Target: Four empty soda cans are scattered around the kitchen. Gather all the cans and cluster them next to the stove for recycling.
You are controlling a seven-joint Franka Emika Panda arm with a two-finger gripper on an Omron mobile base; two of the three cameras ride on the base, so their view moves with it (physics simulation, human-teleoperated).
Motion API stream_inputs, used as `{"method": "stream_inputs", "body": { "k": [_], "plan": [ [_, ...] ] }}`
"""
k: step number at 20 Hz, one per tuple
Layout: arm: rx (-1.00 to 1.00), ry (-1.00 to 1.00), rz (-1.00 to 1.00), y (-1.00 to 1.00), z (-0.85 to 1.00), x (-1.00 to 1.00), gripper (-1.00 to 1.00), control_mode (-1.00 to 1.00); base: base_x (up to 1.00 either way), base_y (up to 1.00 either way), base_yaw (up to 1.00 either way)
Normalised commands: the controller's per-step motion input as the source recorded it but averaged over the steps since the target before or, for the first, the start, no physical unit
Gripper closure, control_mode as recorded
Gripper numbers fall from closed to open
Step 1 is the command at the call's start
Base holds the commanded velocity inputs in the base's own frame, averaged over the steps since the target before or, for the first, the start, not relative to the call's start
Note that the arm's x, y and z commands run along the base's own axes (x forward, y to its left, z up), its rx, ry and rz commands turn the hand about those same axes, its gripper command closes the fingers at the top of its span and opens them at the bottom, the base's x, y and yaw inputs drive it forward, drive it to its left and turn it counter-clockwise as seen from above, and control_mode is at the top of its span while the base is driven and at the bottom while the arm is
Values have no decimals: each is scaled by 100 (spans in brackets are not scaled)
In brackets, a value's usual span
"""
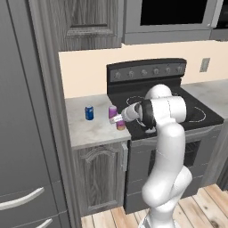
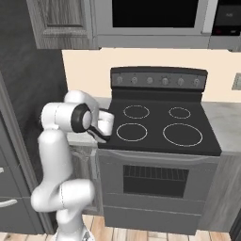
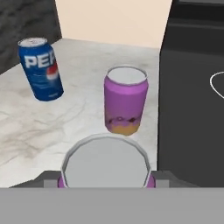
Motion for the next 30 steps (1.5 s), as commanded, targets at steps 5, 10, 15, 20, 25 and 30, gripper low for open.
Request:
{"method": "stream_inputs", "body": {
  "k": [5,10,15,20,25,30],
  "plan": [
    [0,0,-2,0,-28,11,100,-100,0,0,0],
    [0,0,-3,3,-32,1,100,-100,0,0,0],
    [0,0,-5,12,-34,1,100,-100,0,0,0],
    [0,0,-5,1,-31,3,-100,-100,0,0,0],
    [1,0,-6,0,-30,2,-100,-100,0,0,0],
    [1,0,-7,0,-28,-5,-100,-100,0,0,0]
  ]
}}
